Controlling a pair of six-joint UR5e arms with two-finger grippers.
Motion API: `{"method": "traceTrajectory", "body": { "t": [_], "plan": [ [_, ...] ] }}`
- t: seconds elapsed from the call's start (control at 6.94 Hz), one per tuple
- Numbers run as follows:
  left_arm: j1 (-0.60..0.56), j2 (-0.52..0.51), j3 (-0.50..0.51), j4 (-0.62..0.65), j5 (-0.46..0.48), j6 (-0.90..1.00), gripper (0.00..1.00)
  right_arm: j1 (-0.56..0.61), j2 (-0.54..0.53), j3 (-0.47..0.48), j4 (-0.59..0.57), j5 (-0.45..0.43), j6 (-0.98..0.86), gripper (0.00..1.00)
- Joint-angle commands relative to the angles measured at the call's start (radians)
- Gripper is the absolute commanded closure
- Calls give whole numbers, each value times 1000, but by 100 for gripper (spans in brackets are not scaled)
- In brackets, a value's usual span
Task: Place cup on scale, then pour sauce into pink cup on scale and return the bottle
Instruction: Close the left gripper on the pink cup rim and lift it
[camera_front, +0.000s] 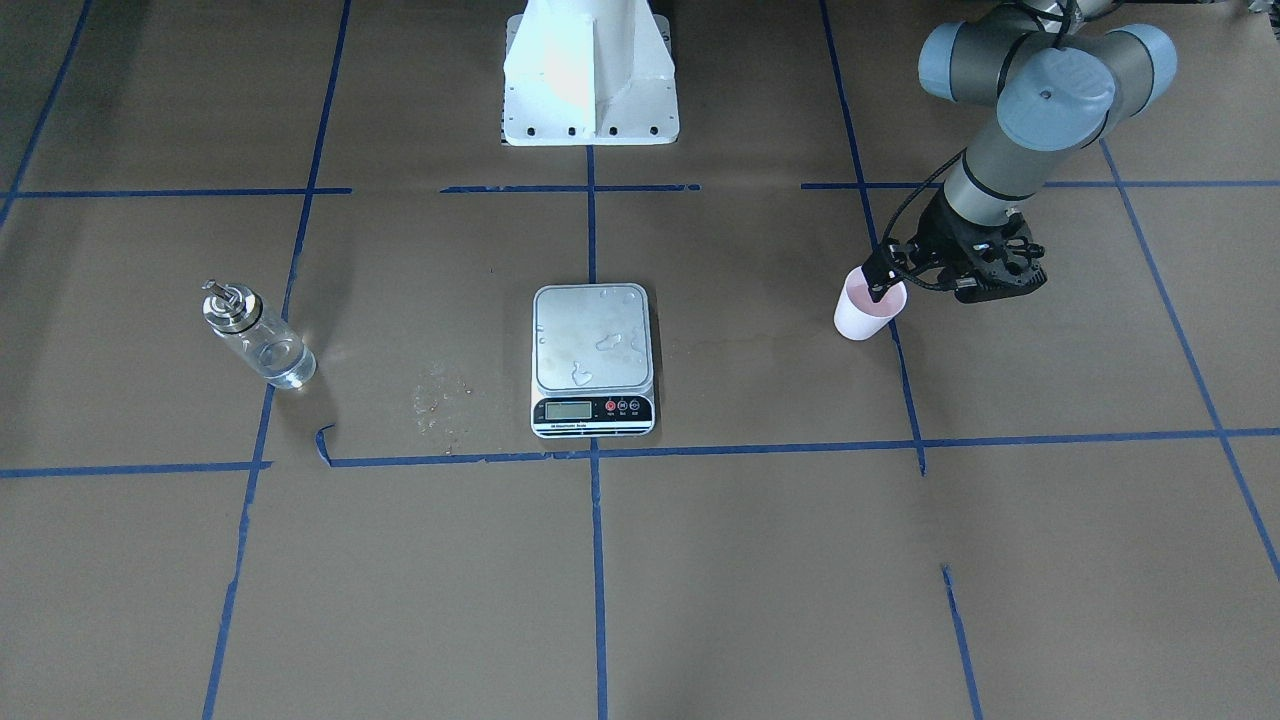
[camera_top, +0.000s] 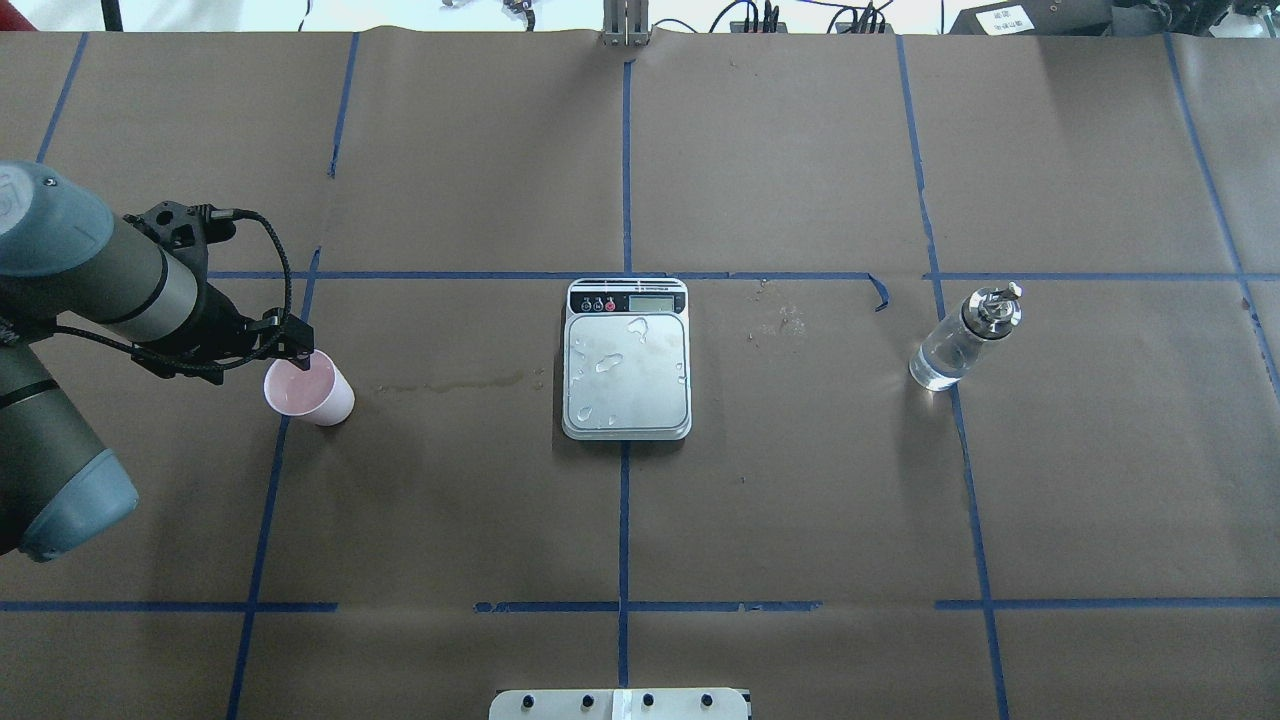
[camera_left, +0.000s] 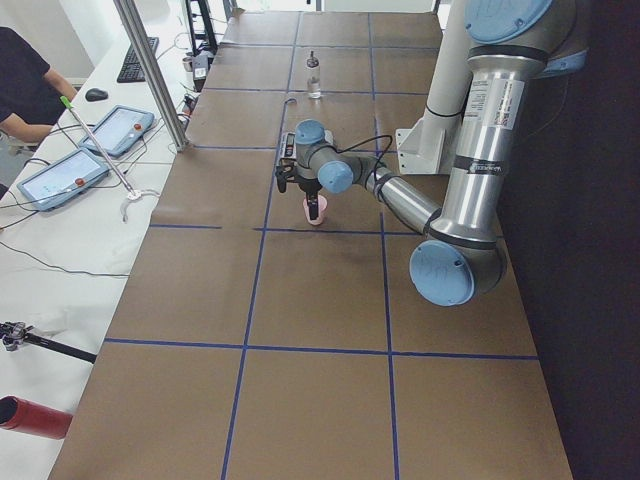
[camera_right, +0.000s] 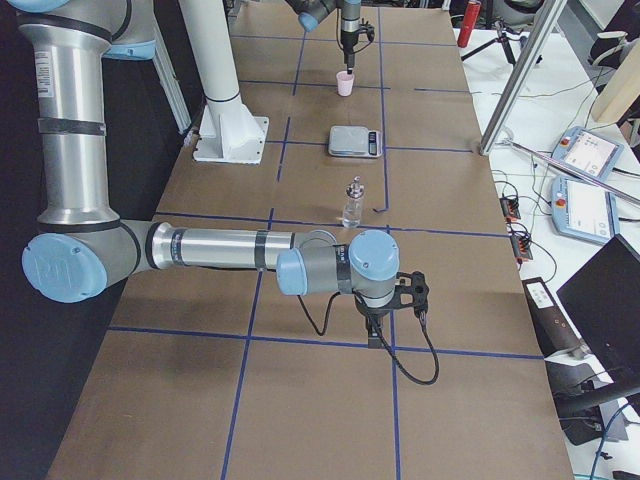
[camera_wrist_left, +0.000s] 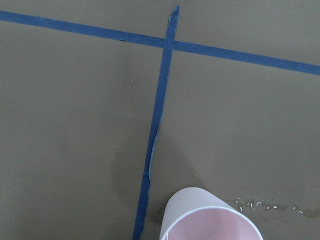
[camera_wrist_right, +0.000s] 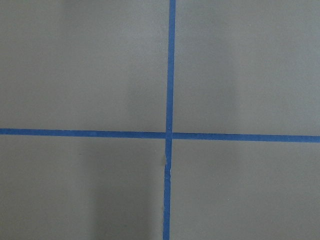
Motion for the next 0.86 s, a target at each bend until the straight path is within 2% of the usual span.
{"method": "traceTrajectory", "body": {
  "t": [0.0,0.72],
  "plan": [
    [8,11,44,-46,0,-1,2,0,2,-1,0,0,-1,0],
    [34,11,42,-62,-1,-4,4,0,3,-4,0,14,-2,0]
  ]
}}
